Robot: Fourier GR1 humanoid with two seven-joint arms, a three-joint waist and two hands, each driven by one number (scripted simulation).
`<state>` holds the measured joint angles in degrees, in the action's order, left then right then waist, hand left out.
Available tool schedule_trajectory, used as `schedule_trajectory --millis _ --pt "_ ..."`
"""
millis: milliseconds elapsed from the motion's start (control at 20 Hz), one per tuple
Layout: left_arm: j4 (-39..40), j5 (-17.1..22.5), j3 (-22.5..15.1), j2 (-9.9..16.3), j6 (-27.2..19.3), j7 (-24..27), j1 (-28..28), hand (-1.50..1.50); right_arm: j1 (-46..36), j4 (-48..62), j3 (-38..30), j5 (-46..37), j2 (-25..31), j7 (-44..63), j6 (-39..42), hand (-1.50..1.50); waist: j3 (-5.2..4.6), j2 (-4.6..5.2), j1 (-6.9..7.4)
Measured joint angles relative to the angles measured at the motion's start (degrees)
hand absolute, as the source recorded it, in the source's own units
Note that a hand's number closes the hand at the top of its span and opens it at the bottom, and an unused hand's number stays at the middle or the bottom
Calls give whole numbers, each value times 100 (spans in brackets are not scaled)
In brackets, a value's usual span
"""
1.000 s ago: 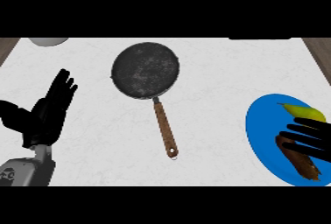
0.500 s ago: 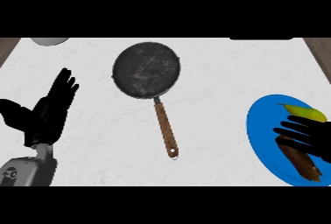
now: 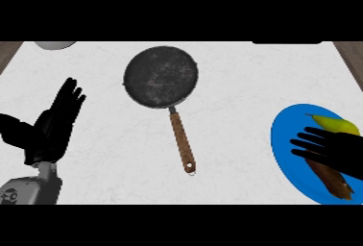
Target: Pick the sweet potato from the plate and place it in the pan
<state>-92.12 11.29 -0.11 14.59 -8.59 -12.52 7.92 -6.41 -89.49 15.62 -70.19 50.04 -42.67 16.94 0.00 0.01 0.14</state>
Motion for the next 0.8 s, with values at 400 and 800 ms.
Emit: schedule_trajectory --millis 400,800 --pt "70 -109 142 -114 126 42 10 0 -78 287 -25 -425 -602 -120 120 -150 0 -2 -6" --pt "153 -252 193 -230 142 -28 192 0 -161 723 -44 -757 -854 -672 -385 150 -36 -27 1"
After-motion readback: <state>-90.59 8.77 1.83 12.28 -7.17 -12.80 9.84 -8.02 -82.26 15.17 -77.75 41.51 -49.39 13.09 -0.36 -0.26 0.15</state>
